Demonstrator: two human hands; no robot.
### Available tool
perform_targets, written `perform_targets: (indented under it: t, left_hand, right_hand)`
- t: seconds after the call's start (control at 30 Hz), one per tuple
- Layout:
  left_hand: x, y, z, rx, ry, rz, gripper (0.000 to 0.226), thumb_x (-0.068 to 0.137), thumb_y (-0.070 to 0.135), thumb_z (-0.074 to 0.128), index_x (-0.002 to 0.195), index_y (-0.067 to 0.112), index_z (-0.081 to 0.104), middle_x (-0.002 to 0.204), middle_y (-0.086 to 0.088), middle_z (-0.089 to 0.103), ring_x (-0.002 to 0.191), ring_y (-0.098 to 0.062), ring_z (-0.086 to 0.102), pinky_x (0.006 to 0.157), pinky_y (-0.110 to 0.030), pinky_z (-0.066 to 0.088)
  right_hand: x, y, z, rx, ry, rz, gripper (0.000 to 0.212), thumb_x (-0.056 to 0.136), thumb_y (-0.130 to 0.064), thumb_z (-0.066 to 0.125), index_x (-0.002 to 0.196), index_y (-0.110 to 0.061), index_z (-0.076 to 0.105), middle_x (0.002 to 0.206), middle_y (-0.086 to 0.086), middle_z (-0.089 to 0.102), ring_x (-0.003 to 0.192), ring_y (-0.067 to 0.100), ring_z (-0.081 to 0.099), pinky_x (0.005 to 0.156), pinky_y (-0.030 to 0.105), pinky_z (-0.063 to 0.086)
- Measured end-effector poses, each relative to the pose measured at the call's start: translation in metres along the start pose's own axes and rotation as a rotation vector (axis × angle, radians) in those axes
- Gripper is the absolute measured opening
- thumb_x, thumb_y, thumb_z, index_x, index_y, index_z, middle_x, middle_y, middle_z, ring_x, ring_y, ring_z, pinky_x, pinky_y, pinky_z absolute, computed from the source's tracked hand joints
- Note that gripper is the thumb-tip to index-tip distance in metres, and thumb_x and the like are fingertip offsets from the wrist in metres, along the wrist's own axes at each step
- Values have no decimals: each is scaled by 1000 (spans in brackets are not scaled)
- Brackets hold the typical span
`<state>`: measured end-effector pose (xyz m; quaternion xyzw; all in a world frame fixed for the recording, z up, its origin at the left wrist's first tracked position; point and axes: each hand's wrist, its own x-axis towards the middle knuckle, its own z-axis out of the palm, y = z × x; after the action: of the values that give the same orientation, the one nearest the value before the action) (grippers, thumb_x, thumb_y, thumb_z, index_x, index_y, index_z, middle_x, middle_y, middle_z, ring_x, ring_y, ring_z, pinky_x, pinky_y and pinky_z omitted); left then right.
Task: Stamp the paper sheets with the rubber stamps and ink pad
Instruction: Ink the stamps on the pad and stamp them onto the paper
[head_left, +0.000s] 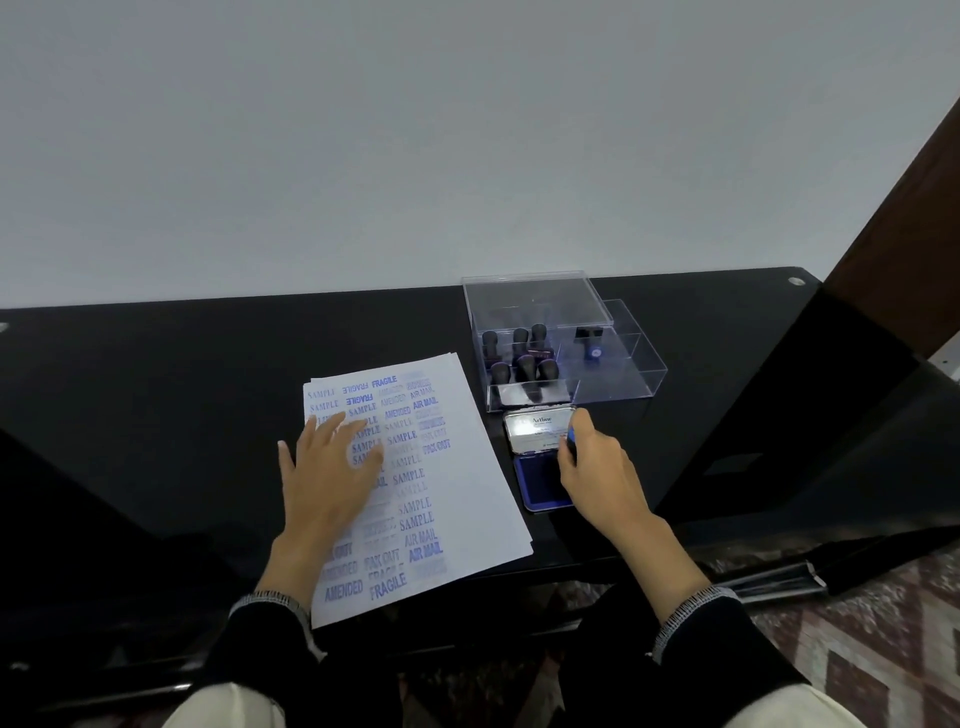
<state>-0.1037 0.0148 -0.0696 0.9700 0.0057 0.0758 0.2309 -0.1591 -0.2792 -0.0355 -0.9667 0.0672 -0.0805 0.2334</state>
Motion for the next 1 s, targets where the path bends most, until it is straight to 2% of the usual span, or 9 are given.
perform_targets:
  t: [0.1,0.2,0.33,0.47,0.63,0.77,0.87,0.93,1.0]
  left_hand:
    - [-3,-4,4,3,-26,-10,54,95,53,46,143,29,44,156,6,30,149,-16,9,119,-51,-5]
    - [-4,-5,5,9,-26,-4,54,95,53,45,144,29,43,157,6,29,149,-15,9,119,-51,-5]
    - [-4,-3,4,4,-25,-5,53,96,53,45,144,31,42,157,7,29,149,-16,8,119,-51,-5]
    - [-5,-3,4,12,-26,-5,53,96,53,44,144,31,41,157,7,29,150,-17,7,119,-50,-5]
    - [-4,-3,5,17,-31,1,54,96,54,42,145,31,40,158,7,27,150,-17,7,118,-50,-6]
    - [-5,-3,5,9,-23,3,53,96,53,43,144,31,41,158,6,28,149,-17,8,118,-50,-6]
    - [-5,-3,5,12,-18,4,52,96,52,44,144,31,41,157,5,29,149,-17,9,118,-51,-6]
    - [-5,-3,6,17,-17,5,52,96,52,43,144,31,41,157,5,29,149,-17,9,118,-51,-5]
    - [-5,-4,6,19,-18,5,52,96,52,43,144,31,41,158,6,28,149,-17,9,118,-51,-5]
  right_hand:
    - [-1,-1,4,-85,10,-22,9,98,-17,46,104,-13,40,80,3,55,63,16,50,46,22,28]
    - [-2,-1,8,-144,23,-45,12,99,-17,45,109,-11,42,84,1,52,69,17,49,55,27,36]
    - [0,3,9,-47,34,-36,10,98,-16,47,98,-13,38,77,3,55,62,17,51,48,25,34]
    - [0,5,9,18,39,-35,18,96,-15,50,92,-18,33,82,5,60,65,19,58,50,34,48]
    - [-6,5,19,-75,114,-74,9,98,-16,48,97,-13,40,78,4,54,66,19,51,52,28,40]
    - [-13,10,22,25,171,-85,22,96,-12,52,85,-17,32,69,0,47,58,16,46,46,21,29]
    - [-14,11,21,78,162,-86,22,95,-10,53,84,-16,34,68,-3,46,59,15,46,47,20,30]
    - [-10,12,18,94,127,-94,23,94,-9,53,84,-16,34,67,0,48,58,18,49,45,25,35]
    - [-4,11,12,103,57,-84,22,94,-9,53,85,-15,34,67,5,52,57,21,52,47,37,42]
